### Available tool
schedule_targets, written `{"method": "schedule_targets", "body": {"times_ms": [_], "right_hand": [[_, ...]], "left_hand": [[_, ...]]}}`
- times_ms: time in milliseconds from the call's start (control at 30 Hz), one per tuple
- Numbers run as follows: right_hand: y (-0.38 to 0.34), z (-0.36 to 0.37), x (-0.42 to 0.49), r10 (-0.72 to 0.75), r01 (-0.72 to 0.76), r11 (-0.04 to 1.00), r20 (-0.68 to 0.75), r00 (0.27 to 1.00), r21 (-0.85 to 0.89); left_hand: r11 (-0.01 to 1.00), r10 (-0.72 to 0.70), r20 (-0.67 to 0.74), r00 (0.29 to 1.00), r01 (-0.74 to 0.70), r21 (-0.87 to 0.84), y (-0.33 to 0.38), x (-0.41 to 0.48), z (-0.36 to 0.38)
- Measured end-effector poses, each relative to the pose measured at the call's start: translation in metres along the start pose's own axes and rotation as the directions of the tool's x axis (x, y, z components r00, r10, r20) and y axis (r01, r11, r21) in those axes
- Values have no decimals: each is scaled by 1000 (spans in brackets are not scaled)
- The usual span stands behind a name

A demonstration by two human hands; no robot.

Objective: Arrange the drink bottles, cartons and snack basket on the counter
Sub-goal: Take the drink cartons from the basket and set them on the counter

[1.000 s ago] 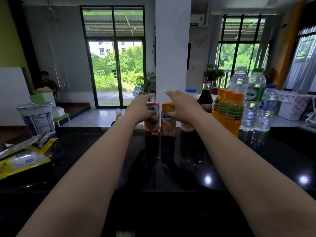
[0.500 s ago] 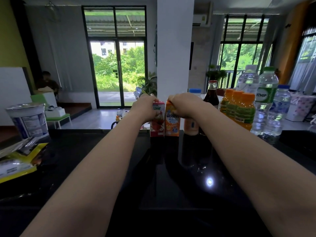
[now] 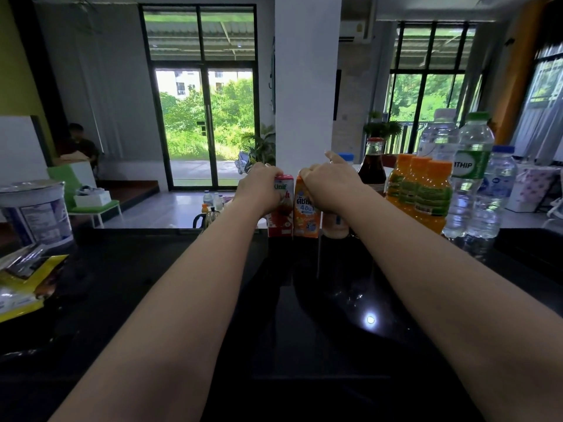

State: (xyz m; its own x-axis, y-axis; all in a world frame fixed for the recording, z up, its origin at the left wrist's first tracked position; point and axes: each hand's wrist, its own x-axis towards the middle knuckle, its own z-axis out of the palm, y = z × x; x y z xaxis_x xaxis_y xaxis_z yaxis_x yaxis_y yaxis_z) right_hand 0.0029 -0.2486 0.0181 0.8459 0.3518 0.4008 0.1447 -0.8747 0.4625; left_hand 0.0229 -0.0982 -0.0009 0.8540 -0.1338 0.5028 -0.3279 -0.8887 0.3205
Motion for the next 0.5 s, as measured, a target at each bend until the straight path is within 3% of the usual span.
{"method": "schedule_targets", "body": {"times_ms": [300,500], "right_hand": [[-2,5,-8,-25,25,1000,-103,994,0],[-7,7,-24,8,9,995,-181,983,96]], "left_hand": [[999,16,0,1000,-16,-35,0,0,3],[986,1,25,1000,3,-167,-4,-11,-5]]}}
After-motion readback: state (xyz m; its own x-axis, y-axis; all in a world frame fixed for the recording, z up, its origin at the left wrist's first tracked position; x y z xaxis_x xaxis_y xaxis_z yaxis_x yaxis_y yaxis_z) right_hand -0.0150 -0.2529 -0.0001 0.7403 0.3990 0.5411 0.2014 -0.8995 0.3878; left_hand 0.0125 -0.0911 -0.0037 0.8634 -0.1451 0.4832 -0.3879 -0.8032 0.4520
